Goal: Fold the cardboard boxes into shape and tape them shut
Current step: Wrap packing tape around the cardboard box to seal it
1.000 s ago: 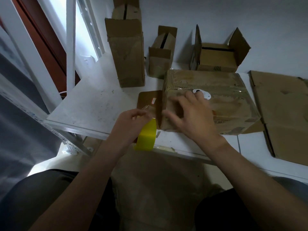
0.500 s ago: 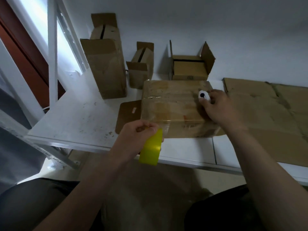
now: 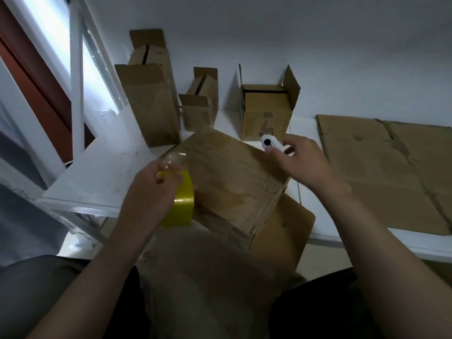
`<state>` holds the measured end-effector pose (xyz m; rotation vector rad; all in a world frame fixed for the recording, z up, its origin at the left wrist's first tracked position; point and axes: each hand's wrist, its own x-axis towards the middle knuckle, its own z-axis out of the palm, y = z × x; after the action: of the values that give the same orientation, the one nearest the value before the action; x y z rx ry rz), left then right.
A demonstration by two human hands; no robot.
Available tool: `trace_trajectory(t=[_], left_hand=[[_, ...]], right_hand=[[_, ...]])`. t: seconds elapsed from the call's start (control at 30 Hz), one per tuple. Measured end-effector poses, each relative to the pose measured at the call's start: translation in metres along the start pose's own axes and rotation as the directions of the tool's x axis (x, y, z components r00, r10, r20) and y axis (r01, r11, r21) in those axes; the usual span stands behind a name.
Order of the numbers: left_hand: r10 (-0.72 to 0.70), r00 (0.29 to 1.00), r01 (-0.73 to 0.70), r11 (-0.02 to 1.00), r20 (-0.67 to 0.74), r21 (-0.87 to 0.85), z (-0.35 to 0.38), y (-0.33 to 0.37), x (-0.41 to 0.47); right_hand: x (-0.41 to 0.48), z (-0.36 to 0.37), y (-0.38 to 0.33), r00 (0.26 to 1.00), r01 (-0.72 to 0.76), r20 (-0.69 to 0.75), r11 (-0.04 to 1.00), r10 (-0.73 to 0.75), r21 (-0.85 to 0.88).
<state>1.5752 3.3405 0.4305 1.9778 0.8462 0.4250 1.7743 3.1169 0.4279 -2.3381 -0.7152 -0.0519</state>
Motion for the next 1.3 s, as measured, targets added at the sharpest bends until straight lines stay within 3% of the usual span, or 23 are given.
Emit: trace_trajectory(t=[0.07,0.17,0.47,0.57,0.67,0.77,0.9,1.1,1.3], left_hand=[[-0.047,0.997,0.049,0.998,0.054,-0.040,0.002,-0.009,-0.015],[-0.059,0.997,0.065,0.984,0.045,-0.164,0.014,-0.022,-0.047],[-0.016,0.999,0.000,0.937,-0.042,-0.350,0.041,-0.019,-0.065],[-0.001,1.000,0.002,0.966,0.005,-0.257,0.036,-0.015,-0.043],[0.075,0.996,-0.076,0.997,0.052,0.008,0.034,-0.004,-0.016],[0.198,0.978,-0.206,0.964,0.060,0.171,0.036,0.005,0.005],[0.225,0.973,-0.229,0.930,0.045,0.286,0.030,0.006,0.041],[0.150,0.988,-0.152,0.970,0.028,0.189,0.022,-0.002,0.086],[0.238,0.968,-0.250,0.952,0.086,0.177,0.026,0.000,0.103]], right_hand=[[0.006,0.007,0.000,0.987,-0.028,0.162,0.998,0.017,0.063],[-0.002,0.017,-0.001,0.962,0.034,0.272,0.999,-0.021,-0.042],[-0.077,0.013,0.001,0.985,0.003,0.170,0.990,0.021,-0.143],[-0.106,0.017,-0.001,0.986,-0.022,0.159,0.993,0.041,-0.118],[-0.113,0.025,-0.006,0.987,-0.064,0.140,0.988,0.084,-0.142],[-0.105,0.029,-0.019,0.991,-0.085,0.085,0.980,0.101,-0.177],[-0.087,0.044,-0.036,0.993,-0.066,0.079,0.977,0.084,-0.204],[-0.058,0.065,-0.045,0.998,-0.043,0.040,0.969,0.054,-0.244],[-0.025,0.059,-0.035,0.994,-0.069,0.073,0.976,0.085,-0.208]])
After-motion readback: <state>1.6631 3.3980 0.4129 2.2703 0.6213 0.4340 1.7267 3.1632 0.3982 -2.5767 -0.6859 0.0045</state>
